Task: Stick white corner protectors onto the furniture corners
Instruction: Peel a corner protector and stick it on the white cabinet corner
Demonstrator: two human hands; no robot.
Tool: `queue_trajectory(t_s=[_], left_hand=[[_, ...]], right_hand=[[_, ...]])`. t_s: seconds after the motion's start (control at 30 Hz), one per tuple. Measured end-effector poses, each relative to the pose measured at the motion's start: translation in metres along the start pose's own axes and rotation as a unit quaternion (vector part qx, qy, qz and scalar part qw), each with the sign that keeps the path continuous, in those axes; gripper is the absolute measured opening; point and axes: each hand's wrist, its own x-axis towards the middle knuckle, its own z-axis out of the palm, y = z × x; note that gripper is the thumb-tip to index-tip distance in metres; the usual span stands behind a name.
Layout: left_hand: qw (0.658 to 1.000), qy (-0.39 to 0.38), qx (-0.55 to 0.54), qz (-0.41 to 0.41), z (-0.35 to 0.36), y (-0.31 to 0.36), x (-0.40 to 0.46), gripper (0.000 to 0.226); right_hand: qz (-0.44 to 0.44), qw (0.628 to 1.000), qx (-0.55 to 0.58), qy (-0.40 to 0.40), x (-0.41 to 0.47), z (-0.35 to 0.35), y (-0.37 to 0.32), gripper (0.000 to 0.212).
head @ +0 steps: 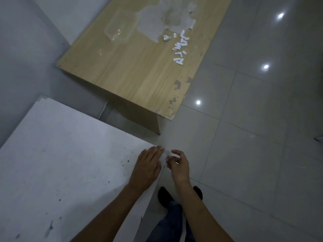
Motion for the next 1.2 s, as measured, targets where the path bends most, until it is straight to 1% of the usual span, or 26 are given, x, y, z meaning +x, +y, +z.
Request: queue_trajectory(t_s=[0.1,0.2,0.3,0.4,0.47,0.6,0.7,0.83,0.93,1.0,1.07,1.13,1.2], left_hand=[[1.0,-0.017,0.019,0.019,0.002,-0.001,0.008,0.047],[0.998,-0.018,0.03,0.044,0.004,-0.003,0.01,0.046],[0.997,-0.019,0.042,0.056,0.005,-0.005,0.01,0.052],[0.995,-0.027,0.069,0.066,0.004,-0.006,0.008,0.048],[0.994,-0.035,0.079,0.064,0.003,-0.006,0.008,0.047],[0.996,-0.038,0.062,0.055,0.001,-0.004,0.008,0.047],[0.996,-0.035,0.056,0.054,-0.002,-0.002,0.008,0.049],[0.997,-0.032,0.049,0.058,-0.003,0.0,0.008,0.047],[0.996,-0.051,0.033,0.058,-0.004,0.003,0.007,0.045],[0.996,-0.07,0.033,0.054,-0.006,0.004,0.007,0.05],[0.994,-0.082,0.043,0.055,-0.006,0.002,0.007,0.051],[0.992,-0.09,0.057,0.06,-0.004,0.0,0.006,0.052],[0.991,-0.101,0.063,0.059,-0.005,-0.001,0.005,0.052]], right_hand=[[0.002,1.0,-0.002,0.002,0.002,0.001,0.004,0.017],[0.001,1.0,-0.003,0.003,0.003,0.001,0.006,0.018],[-0.012,1.0,-0.014,0.01,0.004,0.0,0.006,0.018],[-0.031,0.999,-0.028,0.029,0.005,0.001,0.007,0.016],[-0.033,0.998,-0.034,0.04,0.006,0.001,0.009,0.018],[-0.031,0.997,-0.047,0.059,0.008,0.003,0.01,0.026],[-0.048,0.993,-0.075,0.071,0.005,0.006,0.01,0.029],[-0.097,0.984,-0.12,0.087,-0.001,0.011,0.011,0.027],[-0.124,0.976,-0.161,0.08,-0.002,0.01,0.012,0.024],[-0.116,0.98,-0.152,0.063,-0.001,0.006,0.013,0.025],[-0.086,0.988,-0.122,0.049,0.002,0.0,0.011,0.025],[-0.062,0.993,-0.088,0.041,0.007,-0.005,0.008,0.022],[-0.057,0.995,-0.078,0.034,0.01,-0.008,0.004,0.017]])
